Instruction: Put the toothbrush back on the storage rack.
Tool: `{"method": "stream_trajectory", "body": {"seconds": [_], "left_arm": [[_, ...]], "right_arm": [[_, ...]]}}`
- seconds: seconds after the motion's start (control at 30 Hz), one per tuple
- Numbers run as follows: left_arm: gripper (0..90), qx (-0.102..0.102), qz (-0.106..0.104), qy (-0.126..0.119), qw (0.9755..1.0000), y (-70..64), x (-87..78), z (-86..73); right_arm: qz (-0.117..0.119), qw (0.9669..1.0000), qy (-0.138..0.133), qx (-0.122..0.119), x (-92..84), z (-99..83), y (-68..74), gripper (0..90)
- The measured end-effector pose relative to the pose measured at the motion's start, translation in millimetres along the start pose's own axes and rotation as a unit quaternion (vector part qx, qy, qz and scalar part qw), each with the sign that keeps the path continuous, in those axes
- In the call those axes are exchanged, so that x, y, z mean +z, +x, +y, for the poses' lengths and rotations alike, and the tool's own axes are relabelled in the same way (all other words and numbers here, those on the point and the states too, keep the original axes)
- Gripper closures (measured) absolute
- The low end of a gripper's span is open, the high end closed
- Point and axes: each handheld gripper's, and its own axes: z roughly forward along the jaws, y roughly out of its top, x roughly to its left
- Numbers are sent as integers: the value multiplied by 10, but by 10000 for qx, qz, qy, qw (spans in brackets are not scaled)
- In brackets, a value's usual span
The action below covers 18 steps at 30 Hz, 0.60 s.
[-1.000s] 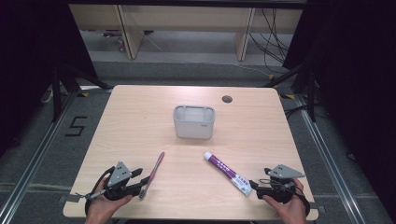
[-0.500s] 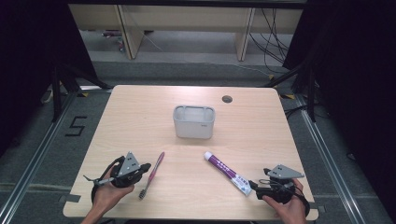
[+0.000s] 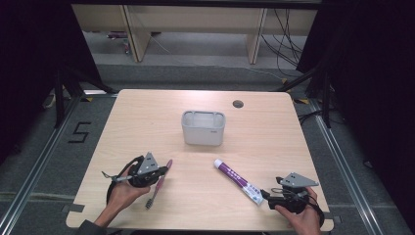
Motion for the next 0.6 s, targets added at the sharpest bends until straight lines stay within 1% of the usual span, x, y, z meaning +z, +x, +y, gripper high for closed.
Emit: {"method": "stream_trajectory", "body": {"seconds": [0.03,0.07,0.1,0.13,0.17,0.2,0.23,0.27,0.3,0.33,0.4,0.43,0.53,0.57,0.6], "left_arm": [[895,50,-15,62,10000,7,16,9],[895,50,-15,62,10000,7,16,9],[896,67,-70,91,9999,11,76,29],[895,67,-70,91,9999,11,76,29],[895,100,-97,172,9998,4,122,47],[895,100,-97,172,9998,4,122,47],[895,115,-192,244,9995,4,161,66],[895,115,-192,244,9995,4,161,66],[895,200,-204,290,9992,12,181,86],[895,178,-231,262,9992,16,195,92],[895,185,-249,287,9991,22,205,101],[895,254,-281,363,9986,34,233,115],[895,236,-289,398,9985,53,283,126],[895,251,-264,443,9984,70,298,128],[895,215,-279,454,9983,83,320,126]], "right_arm": [[-11,9998,-64,-170,10,5,-30,252],[-11,9998,-74,-182,10,5,-31,252],[2,10000,13,66,-4,1,10,252],[2,10000,13,66,-4,1,10,252],[13,10000,-19,-22,1,1,-1,252],[14,10000,-16,-33,1,1,-2,252],[12,10000,-16,-33,1,1,-2,252],[12,10000,-16,-33,1,1,-2,252],[15,10000,-22,-25,2,1,-1,252],[8,10000,-45,-17,6,0,1,252],[8,10000,-50,-37,8,0,-2,252],[14,10000,-44,-34,9,-1,1,252],[19,10000,-34,-26,4,1,0,253],[20,10000,-39,-25,4,1,-1,252],[26,10000,-28,-26,3,1,-1,252]]}}
